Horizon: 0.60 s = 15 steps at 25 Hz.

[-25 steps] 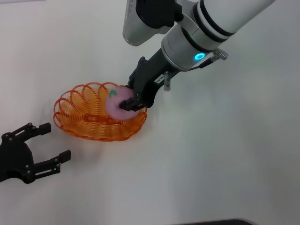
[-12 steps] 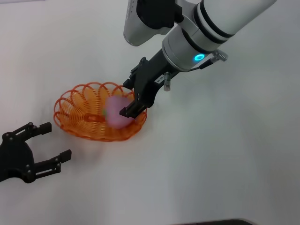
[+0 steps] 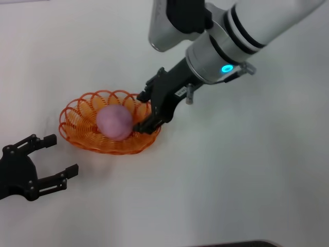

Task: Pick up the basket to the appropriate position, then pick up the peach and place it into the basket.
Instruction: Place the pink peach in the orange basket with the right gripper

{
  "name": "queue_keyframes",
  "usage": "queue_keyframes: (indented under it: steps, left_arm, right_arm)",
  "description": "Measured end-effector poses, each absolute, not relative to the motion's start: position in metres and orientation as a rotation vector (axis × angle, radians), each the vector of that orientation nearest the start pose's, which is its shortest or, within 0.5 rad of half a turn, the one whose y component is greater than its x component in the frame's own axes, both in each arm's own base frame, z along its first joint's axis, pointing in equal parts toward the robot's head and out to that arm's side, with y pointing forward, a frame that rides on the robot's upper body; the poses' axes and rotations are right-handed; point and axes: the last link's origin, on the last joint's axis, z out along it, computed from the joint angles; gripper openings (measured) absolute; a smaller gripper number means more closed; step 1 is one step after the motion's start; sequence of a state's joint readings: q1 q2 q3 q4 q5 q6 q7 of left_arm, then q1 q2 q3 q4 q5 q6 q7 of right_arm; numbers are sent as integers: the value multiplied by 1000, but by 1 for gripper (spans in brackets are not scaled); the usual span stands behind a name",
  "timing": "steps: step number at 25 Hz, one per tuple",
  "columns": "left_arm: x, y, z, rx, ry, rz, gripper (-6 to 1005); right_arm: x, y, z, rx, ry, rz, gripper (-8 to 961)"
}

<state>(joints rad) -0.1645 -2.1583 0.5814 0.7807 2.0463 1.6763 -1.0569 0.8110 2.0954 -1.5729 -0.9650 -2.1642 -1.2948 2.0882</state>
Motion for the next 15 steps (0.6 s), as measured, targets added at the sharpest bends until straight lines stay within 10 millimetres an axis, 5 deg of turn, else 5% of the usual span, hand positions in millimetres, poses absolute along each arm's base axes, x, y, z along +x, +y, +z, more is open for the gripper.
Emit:
queue_keyframes:
  steps: [15]
  left_arm:
    - [-338, 216, 1, -2593, -580, -632, 876]
  right_arm:
    - [178, 345, -45, -2998, 588, 166, 785]
